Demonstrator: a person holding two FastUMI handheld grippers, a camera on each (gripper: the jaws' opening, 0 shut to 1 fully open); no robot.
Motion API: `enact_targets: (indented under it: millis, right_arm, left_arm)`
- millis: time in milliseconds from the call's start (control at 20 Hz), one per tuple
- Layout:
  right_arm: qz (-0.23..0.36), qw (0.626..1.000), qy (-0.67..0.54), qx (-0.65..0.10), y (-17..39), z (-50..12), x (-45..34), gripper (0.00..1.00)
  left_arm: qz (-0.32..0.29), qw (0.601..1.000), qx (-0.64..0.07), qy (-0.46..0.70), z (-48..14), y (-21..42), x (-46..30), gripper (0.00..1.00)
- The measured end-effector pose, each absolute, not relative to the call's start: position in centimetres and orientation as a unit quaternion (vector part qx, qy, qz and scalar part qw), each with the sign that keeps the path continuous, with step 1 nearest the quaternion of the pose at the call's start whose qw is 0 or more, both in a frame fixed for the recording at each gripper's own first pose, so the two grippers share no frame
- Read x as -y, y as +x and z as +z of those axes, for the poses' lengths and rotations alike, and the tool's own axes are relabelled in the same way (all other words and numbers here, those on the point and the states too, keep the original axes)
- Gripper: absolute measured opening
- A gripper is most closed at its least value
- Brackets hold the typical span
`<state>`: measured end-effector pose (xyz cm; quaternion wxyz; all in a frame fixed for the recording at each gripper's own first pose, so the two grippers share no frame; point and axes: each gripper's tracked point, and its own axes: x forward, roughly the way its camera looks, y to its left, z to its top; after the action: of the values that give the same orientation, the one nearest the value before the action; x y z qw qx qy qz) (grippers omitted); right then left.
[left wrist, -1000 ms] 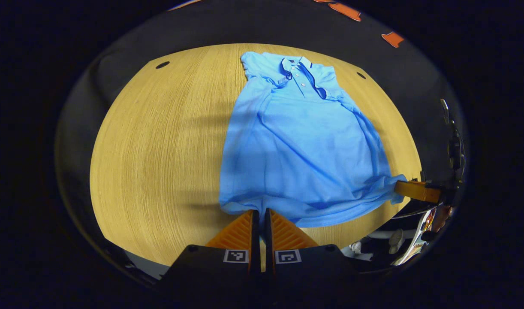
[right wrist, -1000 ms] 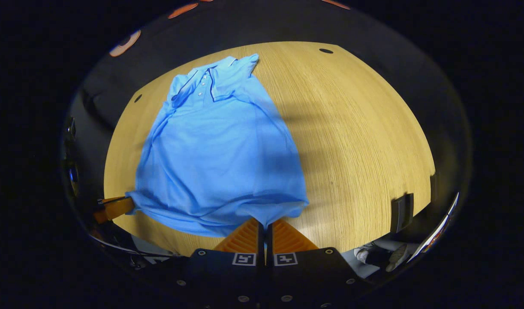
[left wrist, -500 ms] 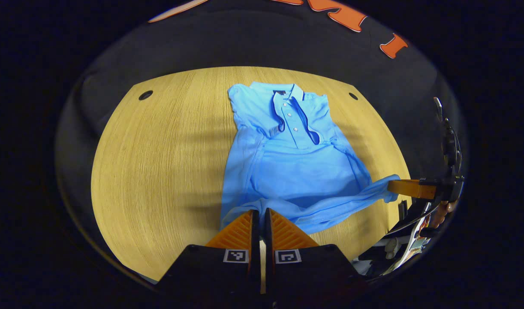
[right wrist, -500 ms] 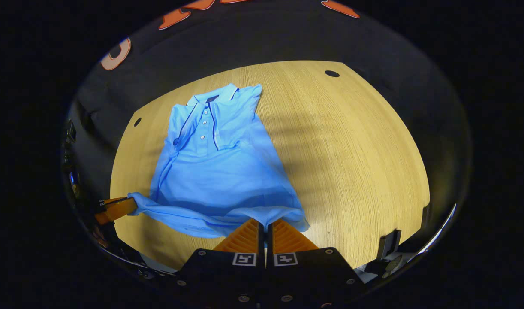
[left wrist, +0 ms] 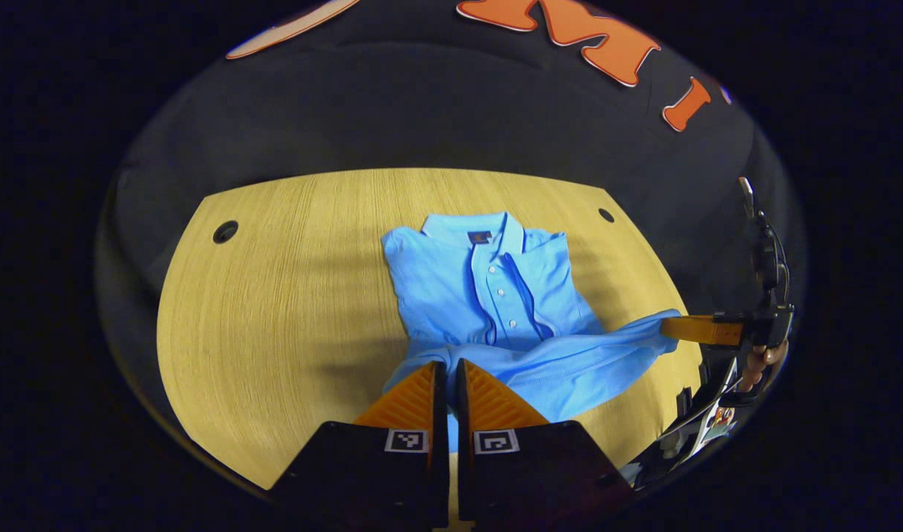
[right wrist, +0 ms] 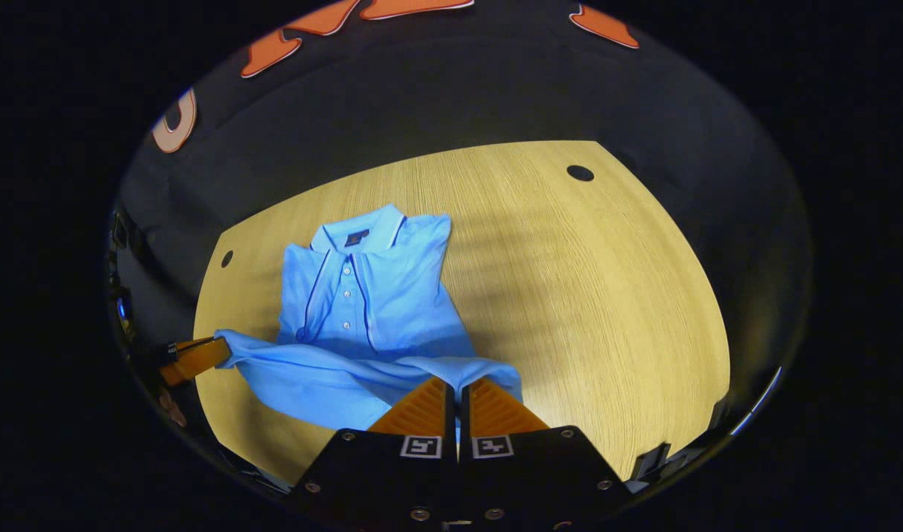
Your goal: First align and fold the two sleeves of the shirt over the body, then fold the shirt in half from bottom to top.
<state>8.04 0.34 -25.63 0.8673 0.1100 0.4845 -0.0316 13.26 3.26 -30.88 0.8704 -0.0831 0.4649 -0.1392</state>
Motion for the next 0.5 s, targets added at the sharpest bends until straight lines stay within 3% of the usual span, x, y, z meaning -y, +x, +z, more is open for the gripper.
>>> enact_targets:
  millis: [500]
  right_arm:
    - [0.013, 0.882, 0.115, -0.457, 18.1, -23.6, -0.7, 0.01]
  left_arm:
    - [-0.074, 0.897, -0.425, -0.094, -30.2, 22.7, -6.3, 0.09]
